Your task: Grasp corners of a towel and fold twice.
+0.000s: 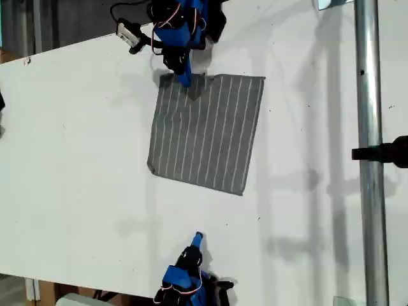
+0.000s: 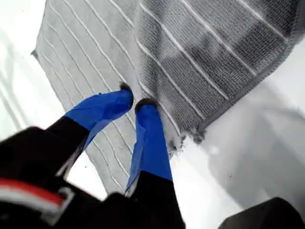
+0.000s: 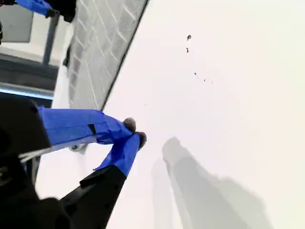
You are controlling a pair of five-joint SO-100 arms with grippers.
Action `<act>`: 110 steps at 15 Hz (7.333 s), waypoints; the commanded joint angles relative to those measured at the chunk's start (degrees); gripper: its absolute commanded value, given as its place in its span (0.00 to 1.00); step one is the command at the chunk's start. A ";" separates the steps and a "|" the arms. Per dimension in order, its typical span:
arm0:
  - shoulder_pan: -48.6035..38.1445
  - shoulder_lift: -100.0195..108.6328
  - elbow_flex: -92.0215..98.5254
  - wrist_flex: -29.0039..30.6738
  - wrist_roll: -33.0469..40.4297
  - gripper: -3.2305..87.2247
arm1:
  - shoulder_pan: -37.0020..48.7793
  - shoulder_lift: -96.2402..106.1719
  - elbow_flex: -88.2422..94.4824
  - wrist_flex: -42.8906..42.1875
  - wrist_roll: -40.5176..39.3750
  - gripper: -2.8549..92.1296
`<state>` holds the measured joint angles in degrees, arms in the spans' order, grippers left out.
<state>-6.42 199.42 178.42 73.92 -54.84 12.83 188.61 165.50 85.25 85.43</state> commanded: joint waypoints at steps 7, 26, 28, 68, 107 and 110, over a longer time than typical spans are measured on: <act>-11.07 -0.09 0.26 -3.78 -19.69 0.00 | -8.70 -28.83 -24.70 -9.23 -18.81 0.03; -9.93 -0.09 0.35 -4.39 -20.57 0.00 | -51.42 -95.01 -68.91 12.30 3.87 0.46; -9.84 -0.09 0.35 -4.22 -20.57 0.00 | -51.68 -91.76 -58.54 3.25 11.69 0.45; 10.37 -148.62 -128.58 7.91 -9.40 0.44 | -46.85 -93.78 -34.89 -37.97 9.32 0.03; -7.65 -127.35 -120.23 0.70 20.83 0.00 | 3.25 -23.38 -27.86 -2.37 -28.30 0.03; -5.80 -128.06 -115.58 3.16 19.60 0.00 | -6.68 -36.91 -26.54 -3.69 -20.57 0.03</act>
<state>-13.54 68.12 61.88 76.11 -35.07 9.40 157.50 139.83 82.27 62.31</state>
